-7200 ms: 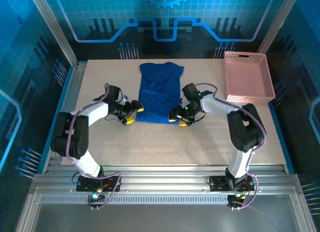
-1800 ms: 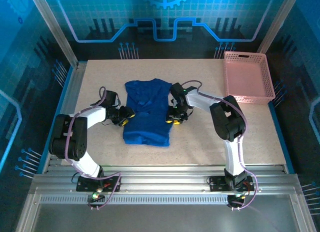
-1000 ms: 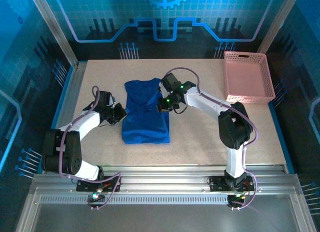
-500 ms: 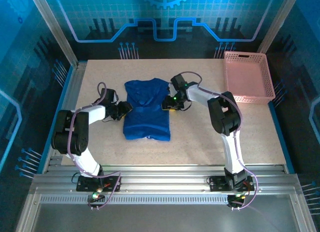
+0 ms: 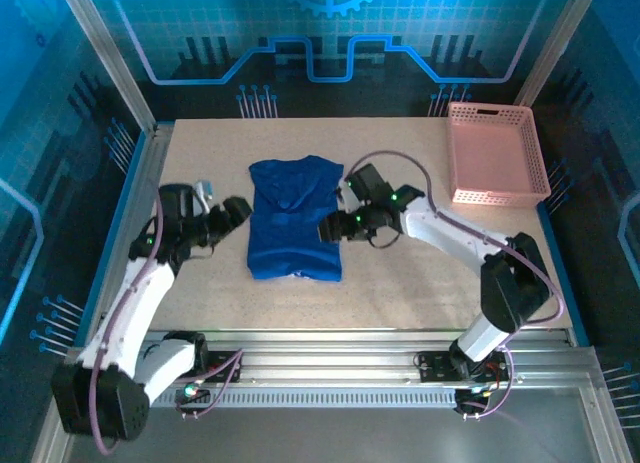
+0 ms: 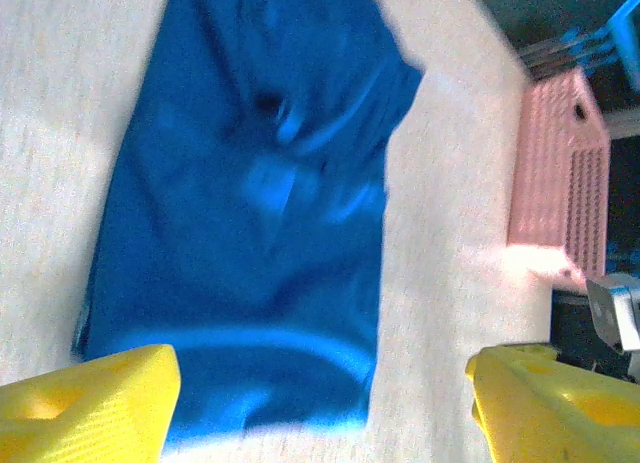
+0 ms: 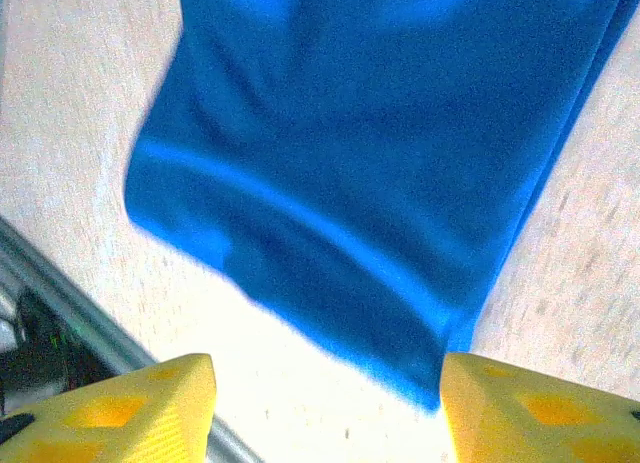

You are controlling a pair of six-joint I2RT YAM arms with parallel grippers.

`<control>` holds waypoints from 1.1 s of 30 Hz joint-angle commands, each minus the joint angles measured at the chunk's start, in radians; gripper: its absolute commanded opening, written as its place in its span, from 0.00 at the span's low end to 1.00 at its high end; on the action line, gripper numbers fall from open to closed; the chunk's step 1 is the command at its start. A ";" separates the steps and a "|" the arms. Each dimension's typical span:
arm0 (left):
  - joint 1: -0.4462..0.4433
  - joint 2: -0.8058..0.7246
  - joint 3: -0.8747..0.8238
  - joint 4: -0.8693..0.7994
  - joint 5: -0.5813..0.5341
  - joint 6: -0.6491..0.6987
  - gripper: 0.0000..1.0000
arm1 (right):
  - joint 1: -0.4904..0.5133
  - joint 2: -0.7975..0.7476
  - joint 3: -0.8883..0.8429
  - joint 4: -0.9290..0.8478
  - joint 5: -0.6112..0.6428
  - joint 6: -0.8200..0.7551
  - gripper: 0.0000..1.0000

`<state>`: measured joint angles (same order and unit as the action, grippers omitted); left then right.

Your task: Fold and stack the t-shirts

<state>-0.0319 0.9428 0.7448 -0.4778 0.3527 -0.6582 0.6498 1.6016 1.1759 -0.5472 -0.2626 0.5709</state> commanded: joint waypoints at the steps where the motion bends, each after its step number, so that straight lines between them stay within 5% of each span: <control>1: -0.002 -0.069 -0.158 -0.176 0.107 -0.041 0.74 | 0.015 -0.002 -0.143 0.086 -0.017 0.110 0.62; 7: -0.011 -0.086 -0.304 -0.069 0.154 -0.106 0.59 | 0.043 0.049 -0.202 0.153 -0.018 0.125 0.62; 13: -0.015 -0.019 -0.354 0.064 0.148 -0.155 0.57 | 0.047 0.115 -0.190 0.170 -0.006 0.149 0.61; 24: -0.073 0.326 -0.302 0.369 0.119 -0.187 0.53 | 0.064 0.201 -0.155 0.194 -0.012 0.184 0.59; 28: -0.076 0.444 -0.243 0.370 0.076 -0.145 0.43 | 0.066 0.240 -0.118 0.184 -0.018 0.193 0.44; 33: -0.072 0.460 -0.162 0.250 0.002 -0.085 0.16 | 0.075 0.254 -0.072 0.103 0.022 0.184 0.11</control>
<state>-0.0967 1.3838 0.5266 -0.3069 0.4358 -0.8001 0.7029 1.8366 1.0744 -0.4465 -0.2413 0.7578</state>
